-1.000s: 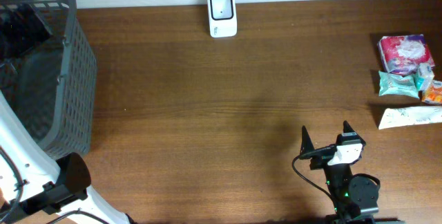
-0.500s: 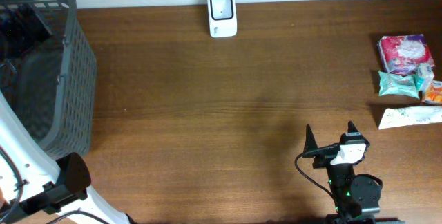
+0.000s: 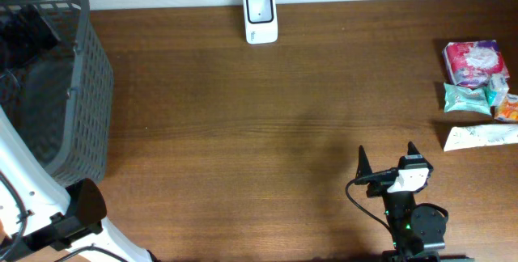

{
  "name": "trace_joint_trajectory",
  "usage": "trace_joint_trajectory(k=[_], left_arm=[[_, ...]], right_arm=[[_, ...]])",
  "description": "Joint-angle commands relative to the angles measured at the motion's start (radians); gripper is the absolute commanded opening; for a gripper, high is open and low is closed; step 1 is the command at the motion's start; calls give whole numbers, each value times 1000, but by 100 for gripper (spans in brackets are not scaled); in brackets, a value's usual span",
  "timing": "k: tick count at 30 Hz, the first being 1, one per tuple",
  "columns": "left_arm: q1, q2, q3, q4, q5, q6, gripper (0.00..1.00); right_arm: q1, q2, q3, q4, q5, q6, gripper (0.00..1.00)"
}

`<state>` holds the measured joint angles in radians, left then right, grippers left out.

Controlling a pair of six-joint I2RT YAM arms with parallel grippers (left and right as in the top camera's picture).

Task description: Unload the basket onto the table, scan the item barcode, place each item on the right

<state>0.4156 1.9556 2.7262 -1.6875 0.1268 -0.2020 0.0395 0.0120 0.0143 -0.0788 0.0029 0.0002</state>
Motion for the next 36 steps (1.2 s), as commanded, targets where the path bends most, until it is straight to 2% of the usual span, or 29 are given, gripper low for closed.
trace_joint_trajectory(k=[1,6,9,10,13,15,16,18,21,25,28,29,32,33,36], left_arm=[[6,-79,1,0,-34,9,99],[-3,-265,-3,6,112,10,99],[-4,-397,-99,35,172,18,99],[-15,-455,-174,82,214,23,99],[-97,-631,-487,348,423,160,99],[-175,-775,-790,579,567,222,99],[-217,-845,-946,664,589,222,99],[-279,-951,-1200,766,584,227,99],[-288,-1003,-1424,830,584,309,99],[-290,-975,-1542,831,582,309,99],[-290,-1022,-1618,861,473,310,99],[-290,-1062,-1659,887,455,346,99],[-342,-1225,-1812,1048,455,487,99],[-415,-1343,-1926,1195,448,568,99],[-537,-1508,-2095,1397,315,600,99]], right_arm=[[-7,-8,-9,-3,5,0,99],[-7,-8,-9,-3,6,0,98],[-7,-8,-9,-3,5,0,99],[-7,-8,-9,-3,6,0,99],[-7,-8,-9,-3,5,0,99],[-7,-8,-9,-3,5,0,99],[-7,-8,-9,-3,5,0,99],[-7,-8,-9,-3,5,0,99],[-7,-8,-9,-3,6,0,99],[-7,-8,-9,-3,6,0,99],[-7,-8,-9,-3,6,0,99],[-7,-8,-9,-3,5,0,99],[-7,-8,-9,-3,5,0,99],[-7,-8,-9,-3,5,0,99],[-7,-8,-9,-3,5,0,99]])
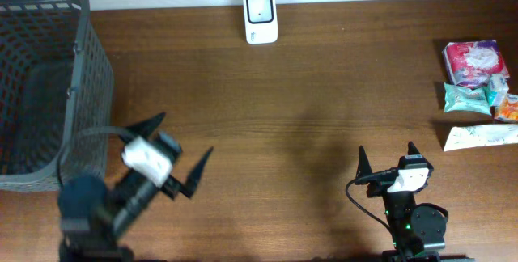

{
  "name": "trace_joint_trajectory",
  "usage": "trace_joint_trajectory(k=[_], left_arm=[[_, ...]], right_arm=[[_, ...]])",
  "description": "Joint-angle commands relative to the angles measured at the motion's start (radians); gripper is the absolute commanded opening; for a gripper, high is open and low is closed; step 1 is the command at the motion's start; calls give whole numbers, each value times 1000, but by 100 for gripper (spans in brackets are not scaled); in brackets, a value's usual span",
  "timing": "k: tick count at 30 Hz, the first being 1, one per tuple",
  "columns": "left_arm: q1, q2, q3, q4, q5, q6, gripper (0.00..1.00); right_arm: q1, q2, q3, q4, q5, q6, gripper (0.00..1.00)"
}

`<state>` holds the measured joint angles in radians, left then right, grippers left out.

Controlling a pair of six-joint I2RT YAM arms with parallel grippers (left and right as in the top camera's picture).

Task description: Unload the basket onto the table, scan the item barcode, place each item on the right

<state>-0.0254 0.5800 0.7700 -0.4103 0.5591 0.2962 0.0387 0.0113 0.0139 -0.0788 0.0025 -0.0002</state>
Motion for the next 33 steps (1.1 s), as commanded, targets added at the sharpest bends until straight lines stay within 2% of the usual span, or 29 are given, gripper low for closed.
trace_joint_trajectory(k=[1,4,6,9,11,13,16,22,31,33], left_arm=[[-129,-170,-194,183,-138,102,99],[-160,-179,-286,291,-144,76,99],[-160,-185,-332,302,-243,36,99],[-160,-211,-364,261,-692,-375,99],[-158,-216,-375,261,-756,-382,99],[-111,-227,-416,283,-750,-382,99],[-21,-284,-495,290,-659,-381,99],[106,-485,-674,289,-552,-378,99],[113,-575,-761,333,-584,-371,99],[113,-575,-761,396,-585,-370,99]], right_arm=[[-6,-8,-8,-3,6,0,98],[-6,-8,-8,-3,6,0,99],[-6,-8,-8,-3,6,0,99],[-6,-8,-8,-3,6,0,99],[-6,-8,-8,-3,6,0,99],[-6,-8,-8,-3,6,0,99],[-6,-8,-8,-3,6,0,99],[-6,-8,-8,-3,6,0,99],[-6,-8,-8,-3,6,0,99],[-6,-8,-8,-3,6,0,99]])
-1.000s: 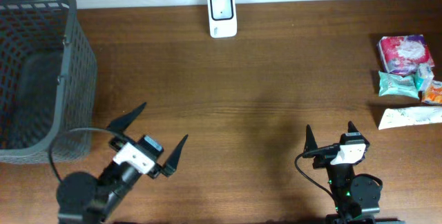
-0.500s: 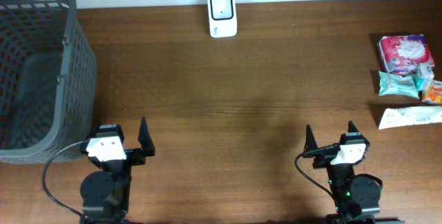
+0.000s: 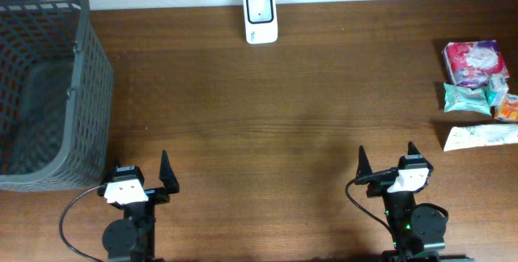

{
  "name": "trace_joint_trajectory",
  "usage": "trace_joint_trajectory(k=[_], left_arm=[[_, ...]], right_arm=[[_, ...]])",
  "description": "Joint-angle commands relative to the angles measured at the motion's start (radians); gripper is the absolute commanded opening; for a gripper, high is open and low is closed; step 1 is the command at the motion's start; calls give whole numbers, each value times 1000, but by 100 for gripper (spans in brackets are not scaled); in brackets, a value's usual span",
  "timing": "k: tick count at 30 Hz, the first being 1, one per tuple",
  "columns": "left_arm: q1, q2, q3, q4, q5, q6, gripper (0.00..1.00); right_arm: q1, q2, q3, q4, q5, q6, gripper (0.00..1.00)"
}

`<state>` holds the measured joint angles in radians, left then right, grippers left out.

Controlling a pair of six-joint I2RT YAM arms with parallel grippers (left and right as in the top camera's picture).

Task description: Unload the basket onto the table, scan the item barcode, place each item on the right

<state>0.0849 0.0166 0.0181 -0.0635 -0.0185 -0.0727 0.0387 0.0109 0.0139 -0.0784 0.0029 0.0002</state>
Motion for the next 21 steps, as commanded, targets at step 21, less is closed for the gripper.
trace_joint_trajectory(k=[21], left_arm=[[-45,-12,-9,-23,10,34,99]], right_arm=[[-6,-7,-8,-3,6,0,99]])
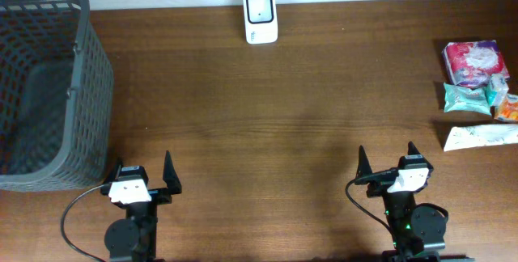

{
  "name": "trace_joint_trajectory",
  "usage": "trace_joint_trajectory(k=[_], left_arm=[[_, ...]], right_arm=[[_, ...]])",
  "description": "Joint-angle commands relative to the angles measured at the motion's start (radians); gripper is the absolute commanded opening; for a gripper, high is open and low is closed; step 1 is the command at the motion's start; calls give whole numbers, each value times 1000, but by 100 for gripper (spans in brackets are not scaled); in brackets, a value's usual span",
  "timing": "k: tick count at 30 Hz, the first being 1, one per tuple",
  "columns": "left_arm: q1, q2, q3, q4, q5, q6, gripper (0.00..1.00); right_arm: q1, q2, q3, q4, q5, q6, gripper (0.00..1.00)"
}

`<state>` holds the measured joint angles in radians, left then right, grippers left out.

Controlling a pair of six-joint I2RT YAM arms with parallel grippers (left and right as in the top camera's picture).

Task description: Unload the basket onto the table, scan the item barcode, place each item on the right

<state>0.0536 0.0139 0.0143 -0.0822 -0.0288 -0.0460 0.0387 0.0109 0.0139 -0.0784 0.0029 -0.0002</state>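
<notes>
The white barcode scanner (261,17) stands at the table's far edge, near the middle. The items lie at the right edge: a pink pack (476,61), a teal pack (467,98), a small orange pack (508,108) and a white tube (481,137). My left gripper (143,169) is open at the front left, holding nothing. At the front right, my right gripper (386,153) is open too, a little left of the white tube and apart from it.
A tall grey mesh basket (93,92) fills the far left of the table, just behind my left gripper. Bare wooden tabletop (267,133) lies between the grippers, the scanner and the items.
My left gripper has shifted slightly to the right at the front left and stays open. The right gripper, scanner and items are unchanged.
The left arm first reached over the basket at the left edge. Then its gripper was open and tilted beside the basket's front corner. Later it stood at the front left pointing away, where it still is. The right gripper stayed open and still throughout.
</notes>
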Motion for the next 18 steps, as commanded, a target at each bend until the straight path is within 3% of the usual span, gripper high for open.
trace_joint_trajectory(k=[1,18], left_arm=[[-45,-9,-5,-3,5,22,99],[-64,-9,-6,-1,8,43,99]], right_arm=[[-6,-7,-8,-3,5,0,99],[-6,-7,-8,-3,5,0,99]])
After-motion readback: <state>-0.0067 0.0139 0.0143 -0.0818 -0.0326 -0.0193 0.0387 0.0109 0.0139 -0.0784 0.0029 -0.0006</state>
